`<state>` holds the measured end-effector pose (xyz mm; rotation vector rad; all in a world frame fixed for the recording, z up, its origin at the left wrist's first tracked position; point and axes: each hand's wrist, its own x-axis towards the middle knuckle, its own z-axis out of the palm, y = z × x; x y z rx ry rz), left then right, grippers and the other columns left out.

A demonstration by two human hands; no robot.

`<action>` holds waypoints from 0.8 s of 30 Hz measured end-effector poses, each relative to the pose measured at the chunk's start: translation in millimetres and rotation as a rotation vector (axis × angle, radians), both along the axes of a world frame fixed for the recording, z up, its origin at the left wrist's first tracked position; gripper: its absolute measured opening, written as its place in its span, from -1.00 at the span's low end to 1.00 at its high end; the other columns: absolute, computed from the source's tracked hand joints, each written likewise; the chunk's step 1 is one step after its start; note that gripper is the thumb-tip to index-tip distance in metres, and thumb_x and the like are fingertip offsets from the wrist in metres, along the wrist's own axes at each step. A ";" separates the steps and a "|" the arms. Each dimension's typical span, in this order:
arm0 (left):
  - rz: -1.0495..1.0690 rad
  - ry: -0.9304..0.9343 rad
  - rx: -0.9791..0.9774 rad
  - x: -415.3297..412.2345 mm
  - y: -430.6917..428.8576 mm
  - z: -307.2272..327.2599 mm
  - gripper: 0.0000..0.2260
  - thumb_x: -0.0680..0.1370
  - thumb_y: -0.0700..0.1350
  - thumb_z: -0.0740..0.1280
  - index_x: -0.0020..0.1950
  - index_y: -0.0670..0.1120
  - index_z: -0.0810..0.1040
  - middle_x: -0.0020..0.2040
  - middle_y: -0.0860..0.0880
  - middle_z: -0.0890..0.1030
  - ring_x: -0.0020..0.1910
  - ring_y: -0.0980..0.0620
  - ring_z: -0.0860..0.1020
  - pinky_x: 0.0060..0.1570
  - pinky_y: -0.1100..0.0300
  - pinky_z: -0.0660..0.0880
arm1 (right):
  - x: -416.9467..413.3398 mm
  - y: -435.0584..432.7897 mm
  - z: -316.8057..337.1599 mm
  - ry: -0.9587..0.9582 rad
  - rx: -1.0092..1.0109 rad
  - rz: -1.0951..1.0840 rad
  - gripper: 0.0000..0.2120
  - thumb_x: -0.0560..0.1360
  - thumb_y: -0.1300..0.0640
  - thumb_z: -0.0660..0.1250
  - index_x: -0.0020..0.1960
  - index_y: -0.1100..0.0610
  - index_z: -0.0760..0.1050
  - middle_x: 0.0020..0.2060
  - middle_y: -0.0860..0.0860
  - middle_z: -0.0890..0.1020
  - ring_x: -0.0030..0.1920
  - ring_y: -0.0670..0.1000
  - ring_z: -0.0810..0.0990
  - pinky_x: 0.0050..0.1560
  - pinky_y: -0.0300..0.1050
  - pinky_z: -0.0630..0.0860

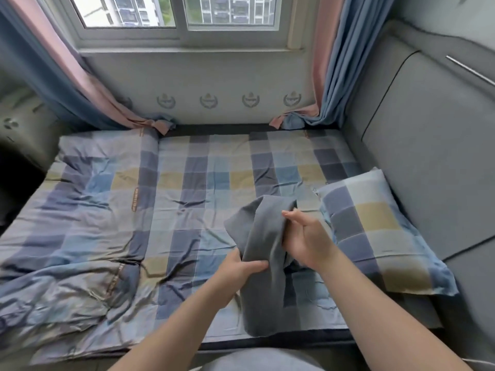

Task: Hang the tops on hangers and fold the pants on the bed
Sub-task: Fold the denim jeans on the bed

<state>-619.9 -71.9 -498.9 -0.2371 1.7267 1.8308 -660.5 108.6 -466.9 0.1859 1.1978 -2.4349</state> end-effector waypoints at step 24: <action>-0.313 0.610 -0.536 -67.4 4.9 8.7 0.01 0.27 0.20 0.57 0.58 0.26 0.06 0.60 0.11 0.08 0.55 0.06 0.07 0.49 -0.03 0.13 | -10.7 54.6 77.5 0.577 1.328 0.342 -0.78 0.43 0.42 0.29 -0.12 0.13 0.56 -0.25 -0.01 0.61 -0.20 -0.03 0.57 -0.10 0.05 0.52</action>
